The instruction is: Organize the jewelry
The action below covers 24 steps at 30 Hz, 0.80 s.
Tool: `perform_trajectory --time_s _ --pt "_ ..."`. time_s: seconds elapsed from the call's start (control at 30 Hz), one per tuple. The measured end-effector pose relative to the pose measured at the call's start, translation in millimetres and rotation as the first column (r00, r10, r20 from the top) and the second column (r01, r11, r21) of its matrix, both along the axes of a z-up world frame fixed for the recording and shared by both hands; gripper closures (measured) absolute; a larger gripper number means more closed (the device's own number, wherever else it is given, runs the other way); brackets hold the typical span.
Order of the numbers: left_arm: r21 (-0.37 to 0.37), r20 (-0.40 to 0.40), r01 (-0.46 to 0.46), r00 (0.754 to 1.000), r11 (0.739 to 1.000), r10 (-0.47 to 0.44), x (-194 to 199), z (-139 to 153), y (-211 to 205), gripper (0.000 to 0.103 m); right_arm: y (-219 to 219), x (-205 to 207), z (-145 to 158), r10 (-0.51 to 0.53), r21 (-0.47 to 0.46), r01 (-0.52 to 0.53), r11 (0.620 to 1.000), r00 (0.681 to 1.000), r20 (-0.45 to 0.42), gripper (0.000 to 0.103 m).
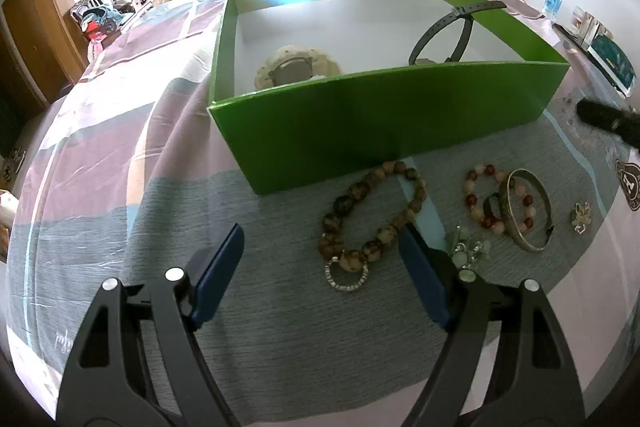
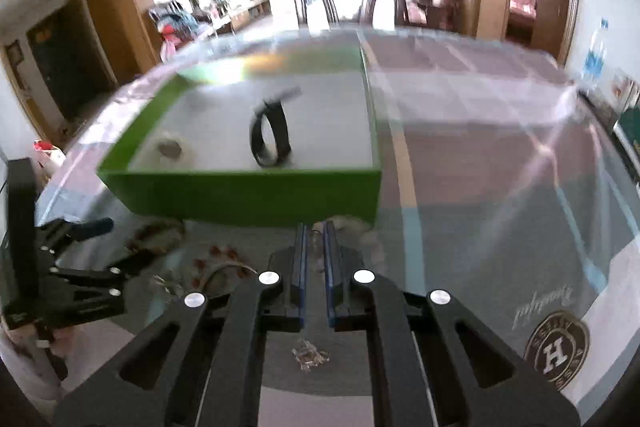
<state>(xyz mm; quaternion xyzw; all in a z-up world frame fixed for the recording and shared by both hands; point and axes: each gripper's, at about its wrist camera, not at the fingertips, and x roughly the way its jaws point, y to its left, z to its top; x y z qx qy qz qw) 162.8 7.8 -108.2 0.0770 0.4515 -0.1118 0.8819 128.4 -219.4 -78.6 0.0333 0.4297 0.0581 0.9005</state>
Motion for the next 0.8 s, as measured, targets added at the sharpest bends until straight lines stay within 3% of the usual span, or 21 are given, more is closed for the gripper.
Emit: perform_trajectory --time_s 0.1,0.27,0.53,0.8 --pt "-0.004 0.002 -0.003 1.0 1.0 0.003 0 0 0 0.024 3 7 -13 0.008 -0.014 -0.008 1.0 0.999 -0.052 0.093" --pt "-0.031 0.022 -0.038 0.999 0.999 0.038 1 4 6 0.024 -1 6 -15 -0.048 -0.031 0.047 0.998 0.998 -0.028 0.073" --pt "-0.009 0.017 -0.094 0.995 0.996 0.094 8 -2 11 0.029 -23 13 -27 -0.2 -0.106 0.191 0.976 0.977 -0.077 0.072" --pt "0.019 0.014 -0.081 0.997 0.997 0.081 8 -5 7 0.03 -20 8 -42 -0.177 -0.149 0.159 0.976 0.978 -0.111 0.067"
